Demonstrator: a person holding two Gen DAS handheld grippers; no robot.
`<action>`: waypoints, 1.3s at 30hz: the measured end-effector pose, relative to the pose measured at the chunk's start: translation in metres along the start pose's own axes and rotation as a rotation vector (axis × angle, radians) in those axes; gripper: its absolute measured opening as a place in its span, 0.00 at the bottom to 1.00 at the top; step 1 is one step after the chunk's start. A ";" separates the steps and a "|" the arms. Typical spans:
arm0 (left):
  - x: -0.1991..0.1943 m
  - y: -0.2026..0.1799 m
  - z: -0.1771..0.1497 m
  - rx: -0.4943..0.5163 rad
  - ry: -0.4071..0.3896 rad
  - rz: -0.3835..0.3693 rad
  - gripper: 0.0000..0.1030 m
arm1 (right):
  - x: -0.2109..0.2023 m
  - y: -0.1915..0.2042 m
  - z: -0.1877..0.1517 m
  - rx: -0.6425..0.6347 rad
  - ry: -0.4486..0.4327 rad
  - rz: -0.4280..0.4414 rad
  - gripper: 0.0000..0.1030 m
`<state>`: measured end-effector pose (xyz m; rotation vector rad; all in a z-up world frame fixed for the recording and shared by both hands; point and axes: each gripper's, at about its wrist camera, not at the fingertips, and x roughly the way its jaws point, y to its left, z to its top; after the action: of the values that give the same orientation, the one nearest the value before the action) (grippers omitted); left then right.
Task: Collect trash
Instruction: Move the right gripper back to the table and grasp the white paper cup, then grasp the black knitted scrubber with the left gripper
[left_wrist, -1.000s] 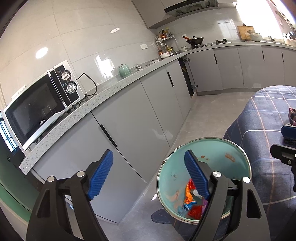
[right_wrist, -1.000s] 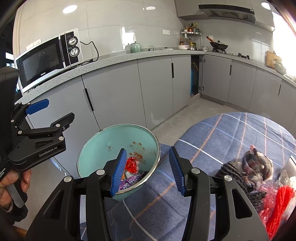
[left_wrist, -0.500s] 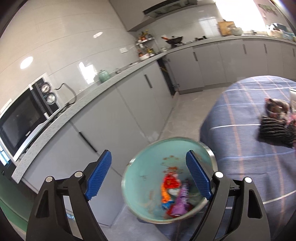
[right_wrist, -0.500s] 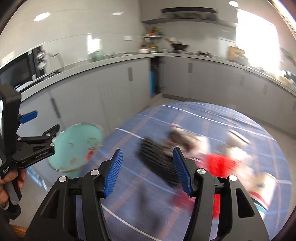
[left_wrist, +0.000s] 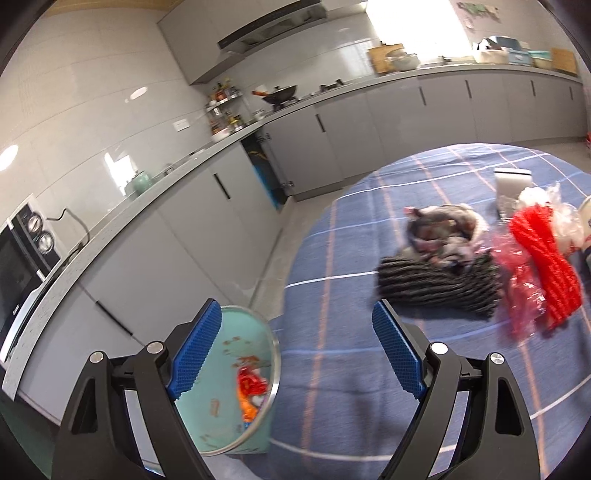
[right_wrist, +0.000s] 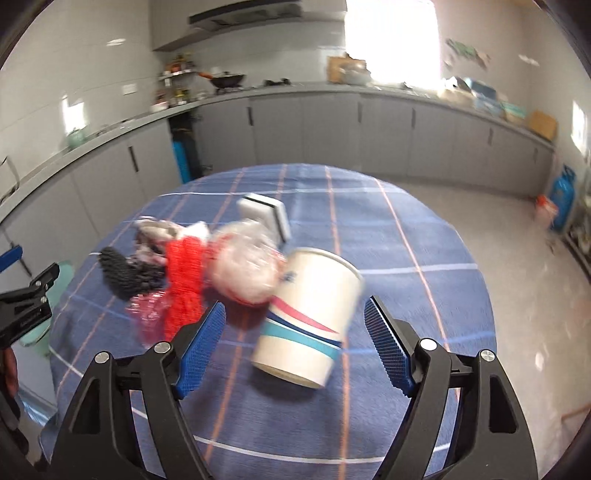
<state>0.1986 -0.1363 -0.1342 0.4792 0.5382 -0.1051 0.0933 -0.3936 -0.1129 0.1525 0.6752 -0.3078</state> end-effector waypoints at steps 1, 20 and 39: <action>0.000 -0.005 0.001 0.005 0.001 -0.005 0.80 | 0.002 -0.003 -0.001 0.014 0.009 -0.001 0.75; 0.009 -0.014 0.003 -0.010 0.017 -0.033 0.80 | 0.008 -0.007 -0.021 0.024 0.068 0.040 0.56; 0.054 -0.067 0.026 -0.008 0.144 -0.111 0.80 | 0.013 -0.021 0.001 0.027 -0.042 -0.004 0.56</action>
<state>0.2423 -0.2064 -0.1700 0.4514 0.7061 -0.1759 0.0965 -0.4161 -0.1216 0.1705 0.6296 -0.3230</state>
